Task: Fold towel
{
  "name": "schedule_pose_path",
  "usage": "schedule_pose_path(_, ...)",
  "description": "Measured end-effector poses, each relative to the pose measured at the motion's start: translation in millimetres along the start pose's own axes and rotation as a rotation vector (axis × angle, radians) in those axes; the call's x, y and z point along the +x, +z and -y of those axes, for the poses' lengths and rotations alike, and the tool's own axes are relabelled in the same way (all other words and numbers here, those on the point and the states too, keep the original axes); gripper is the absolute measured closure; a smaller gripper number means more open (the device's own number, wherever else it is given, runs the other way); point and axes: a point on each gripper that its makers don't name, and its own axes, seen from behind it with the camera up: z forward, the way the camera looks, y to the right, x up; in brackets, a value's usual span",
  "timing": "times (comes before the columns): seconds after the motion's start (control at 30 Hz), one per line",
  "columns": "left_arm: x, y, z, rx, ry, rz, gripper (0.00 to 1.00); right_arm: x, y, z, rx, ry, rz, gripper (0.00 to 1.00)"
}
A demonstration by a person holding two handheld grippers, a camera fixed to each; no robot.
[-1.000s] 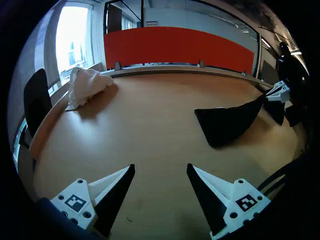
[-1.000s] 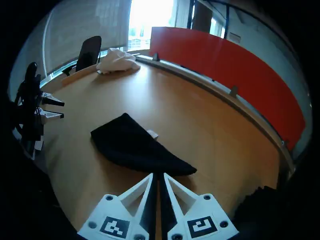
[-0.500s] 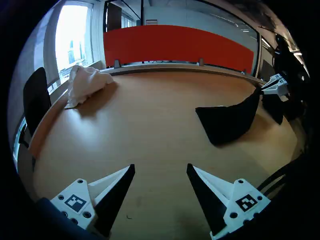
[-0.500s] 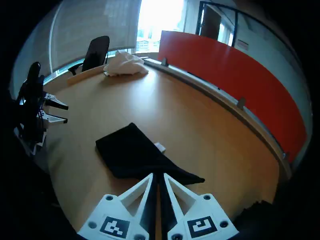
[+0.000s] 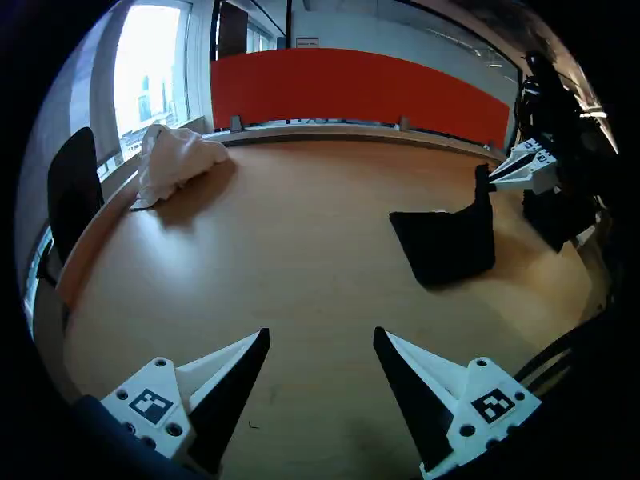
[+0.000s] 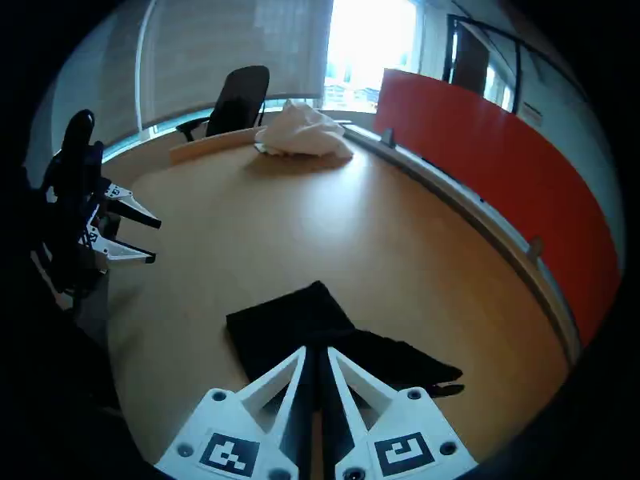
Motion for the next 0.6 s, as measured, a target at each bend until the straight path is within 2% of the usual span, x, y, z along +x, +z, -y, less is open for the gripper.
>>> schedule_pose_path(0.4,-6,-5.6,10.6,0.030,-0.016,0.002,0.04,-4,66.4,56,0.149,-0.068,0.066,0.97)
schedule_pose_path(0.6,-8,-5.0,11.6,0.033,-0.020,0.006,0.04,-16,84.2,68,0.179,-0.073,0.104,0.97)
